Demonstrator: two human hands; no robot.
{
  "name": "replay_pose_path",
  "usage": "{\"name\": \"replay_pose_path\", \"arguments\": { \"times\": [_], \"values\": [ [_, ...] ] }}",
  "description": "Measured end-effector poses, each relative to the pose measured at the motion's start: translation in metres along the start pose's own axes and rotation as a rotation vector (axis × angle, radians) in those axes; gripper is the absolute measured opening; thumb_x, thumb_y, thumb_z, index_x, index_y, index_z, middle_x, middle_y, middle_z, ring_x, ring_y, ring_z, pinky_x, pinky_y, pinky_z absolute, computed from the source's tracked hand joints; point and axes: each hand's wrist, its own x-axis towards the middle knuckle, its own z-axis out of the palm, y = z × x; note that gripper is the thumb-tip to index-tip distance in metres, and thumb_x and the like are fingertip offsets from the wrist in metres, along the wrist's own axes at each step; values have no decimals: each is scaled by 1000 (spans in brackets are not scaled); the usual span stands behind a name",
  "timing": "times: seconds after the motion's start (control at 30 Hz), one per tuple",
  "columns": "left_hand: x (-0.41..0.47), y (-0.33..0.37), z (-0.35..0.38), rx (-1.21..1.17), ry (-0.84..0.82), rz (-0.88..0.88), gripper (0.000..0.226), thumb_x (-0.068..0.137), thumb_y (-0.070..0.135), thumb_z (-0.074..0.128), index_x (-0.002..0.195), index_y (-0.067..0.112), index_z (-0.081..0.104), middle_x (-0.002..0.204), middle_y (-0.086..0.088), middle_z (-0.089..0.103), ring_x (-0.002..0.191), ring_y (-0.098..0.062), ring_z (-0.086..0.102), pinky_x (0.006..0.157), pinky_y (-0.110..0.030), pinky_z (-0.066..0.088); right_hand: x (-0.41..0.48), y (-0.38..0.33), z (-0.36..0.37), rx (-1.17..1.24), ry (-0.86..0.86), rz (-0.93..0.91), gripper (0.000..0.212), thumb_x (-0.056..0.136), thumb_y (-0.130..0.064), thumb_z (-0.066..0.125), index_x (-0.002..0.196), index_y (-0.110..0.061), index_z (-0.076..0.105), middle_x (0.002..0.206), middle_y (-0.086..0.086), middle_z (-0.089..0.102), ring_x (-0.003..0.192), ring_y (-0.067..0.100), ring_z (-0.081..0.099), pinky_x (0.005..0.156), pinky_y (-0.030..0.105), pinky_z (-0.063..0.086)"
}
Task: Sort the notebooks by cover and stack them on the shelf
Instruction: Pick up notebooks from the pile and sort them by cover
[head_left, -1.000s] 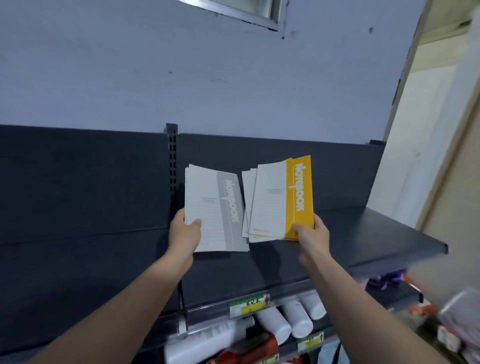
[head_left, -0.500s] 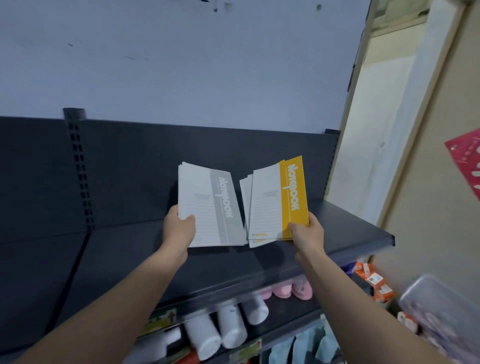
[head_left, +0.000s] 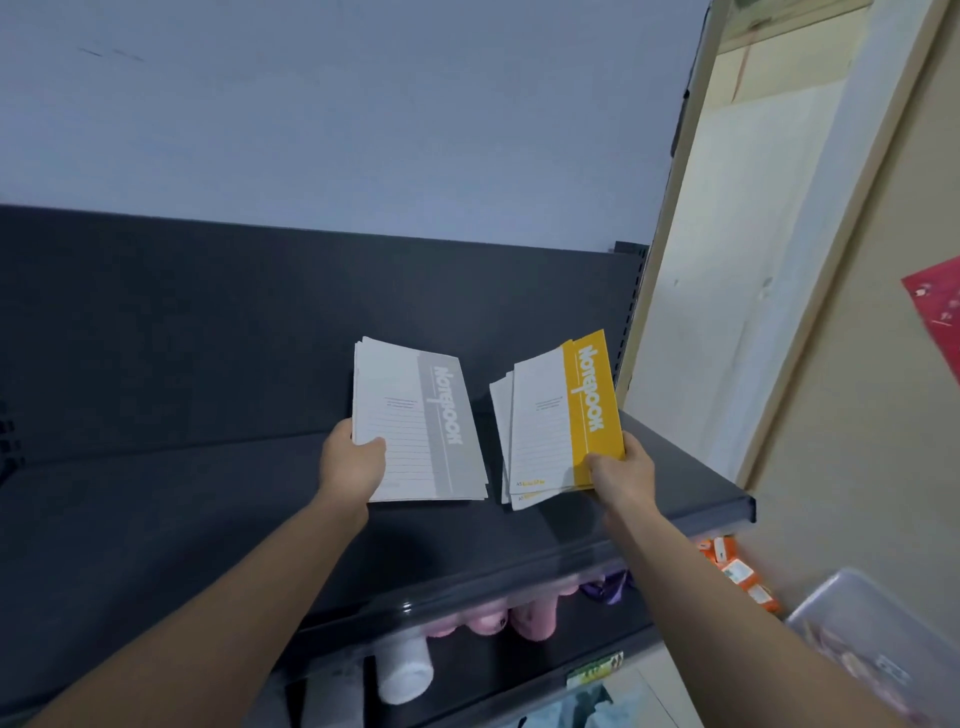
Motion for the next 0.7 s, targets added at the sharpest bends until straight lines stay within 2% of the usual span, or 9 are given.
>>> {"name": "replay_pose_path", "arguments": {
  "times": [0.23,0.4,0.6,0.67,0.7],
  "values": [
    [30,-9,57,38,20,-56,32,94,-1,42,124,4,54,112,-6,58,94,-21,51,75,-31,41,74,16,-19,-85,-27,84,20,91,-2,45,96,-16,60,94,7,66,88,26,63,79,41,57],
    [33,-20,84,82,0,-118,24,92,-3,41,107,7,57,102,-7,59,82,-21,54,55,-25,40,112,32,-37,-161,-73,192,26,86,5,43,80,-17,57,95,12,67,94,34,65,86,49,56],
    [16,-29,98,172,51,-168,22,91,-5,41,104,4,58,98,-10,58,82,-23,53,59,-27,40,139,40,-52,-238,-143,180,25,83,6,42,82,-14,58,86,11,63,87,34,62,74,45,57],
    [-26,-36,118,212,200,-186,20,91,-5,42,101,3,57,100,-12,58,83,-24,52,62,-27,40,149,42,-82,-306,-290,200,21,81,4,46,83,-13,57,90,13,63,89,35,62,73,46,58],
    [-25,-38,114,235,215,-178,19,90,-4,42,103,3,55,101,-12,57,85,-25,52,66,-28,41,153,46,-79,-362,-292,179,17,78,2,48,83,-11,58,91,14,63,89,35,63,72,46,59]
  ]
}}
